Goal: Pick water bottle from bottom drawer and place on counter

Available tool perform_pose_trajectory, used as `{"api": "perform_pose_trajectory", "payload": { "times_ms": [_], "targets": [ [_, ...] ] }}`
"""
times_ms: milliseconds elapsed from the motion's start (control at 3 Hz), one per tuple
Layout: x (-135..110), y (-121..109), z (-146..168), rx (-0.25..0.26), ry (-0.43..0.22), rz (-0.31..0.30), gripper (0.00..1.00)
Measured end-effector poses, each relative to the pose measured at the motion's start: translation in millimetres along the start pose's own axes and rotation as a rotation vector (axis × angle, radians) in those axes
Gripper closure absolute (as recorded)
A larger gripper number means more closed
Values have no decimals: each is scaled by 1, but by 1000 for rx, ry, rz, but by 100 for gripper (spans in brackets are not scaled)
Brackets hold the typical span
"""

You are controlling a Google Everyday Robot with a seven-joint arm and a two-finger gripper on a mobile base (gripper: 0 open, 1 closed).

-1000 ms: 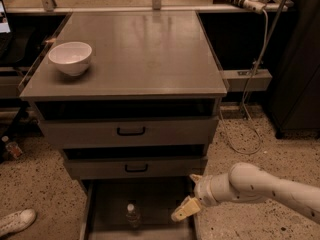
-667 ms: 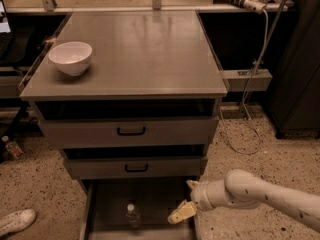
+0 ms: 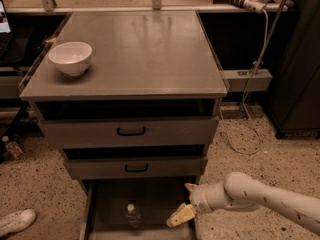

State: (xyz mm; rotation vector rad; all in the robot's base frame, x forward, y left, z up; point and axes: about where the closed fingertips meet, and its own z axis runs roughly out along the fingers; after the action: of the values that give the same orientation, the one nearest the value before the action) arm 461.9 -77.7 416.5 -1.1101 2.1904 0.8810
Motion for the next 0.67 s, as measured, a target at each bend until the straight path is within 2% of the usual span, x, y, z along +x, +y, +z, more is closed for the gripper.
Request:
{"api": "perform_pose_trajectory", "payload": {
  "times_ms": [333, 667],
  "targets": [
    [-5, -3, 21, -27, -99, -28, 0],
    [-7, 1, 69, -115, -210, -65, 0]
  ]
}}
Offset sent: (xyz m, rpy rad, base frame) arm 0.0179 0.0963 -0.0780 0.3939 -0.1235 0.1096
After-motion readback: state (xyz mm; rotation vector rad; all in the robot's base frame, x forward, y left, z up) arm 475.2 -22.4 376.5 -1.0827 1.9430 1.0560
